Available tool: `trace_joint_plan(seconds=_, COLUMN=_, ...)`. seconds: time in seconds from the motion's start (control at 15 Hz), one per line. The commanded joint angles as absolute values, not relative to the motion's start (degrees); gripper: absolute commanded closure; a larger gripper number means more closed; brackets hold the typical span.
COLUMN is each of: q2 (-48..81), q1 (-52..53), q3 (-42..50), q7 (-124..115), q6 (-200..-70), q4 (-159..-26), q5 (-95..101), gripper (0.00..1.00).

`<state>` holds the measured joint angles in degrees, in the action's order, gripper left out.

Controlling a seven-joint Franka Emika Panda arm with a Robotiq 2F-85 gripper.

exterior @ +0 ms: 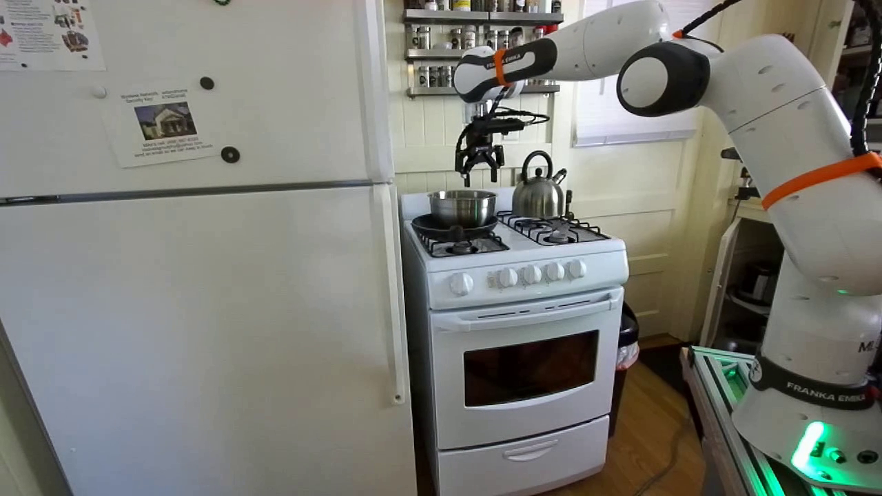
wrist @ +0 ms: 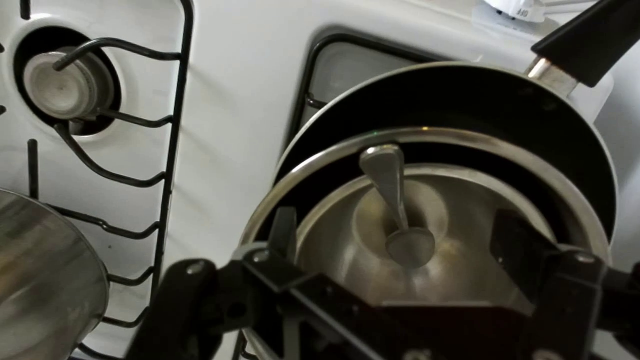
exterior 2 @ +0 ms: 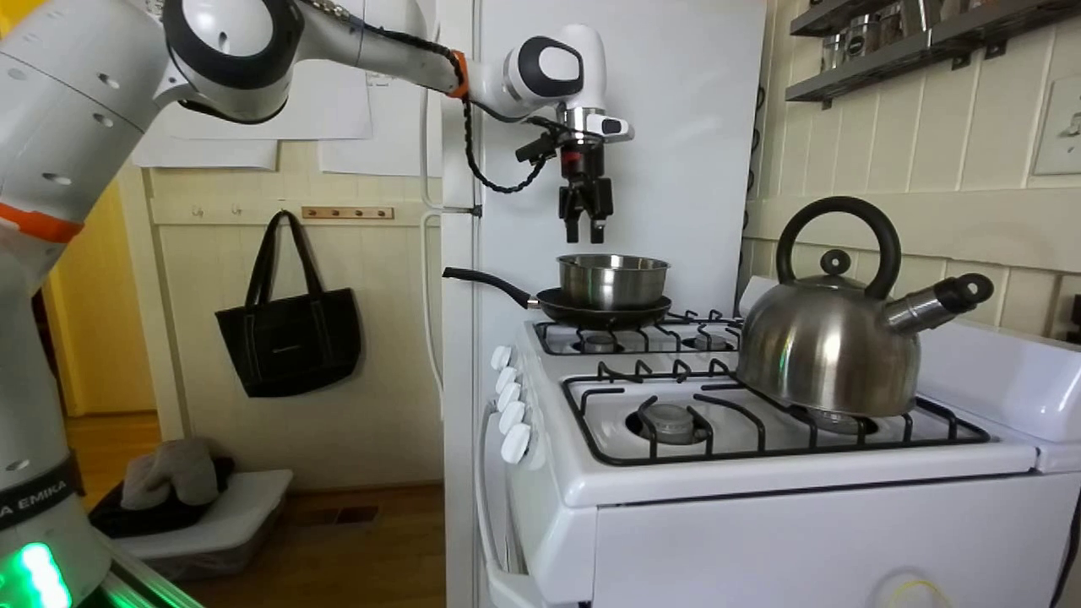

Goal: Move the spoon to the white part of the stove

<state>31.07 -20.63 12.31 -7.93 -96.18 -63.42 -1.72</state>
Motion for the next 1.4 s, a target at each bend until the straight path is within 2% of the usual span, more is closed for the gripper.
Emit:
trace_joint_plan(seconds=0.0, q2=34.8, q1=-23.0, q3=11.5, q7=-6.6, q6=-92.1, q4=-58.3, q5=-4.9, gripper=0.00)
trace_joint_plan(seconds=0.73, q2=42.0, q1=-23.9, q3=10.3, q7=-8.6, q6=-90.6, q4=-50.5, q5=-6.5, gripper=0.00)
trace_joint_plan(seconds=1.33, q2=46.2, q1=-26.3, q3=10.7, q7=-12.4, q6=-83.3, q4=-41.1, q5=-6.9, gripper=0.00)
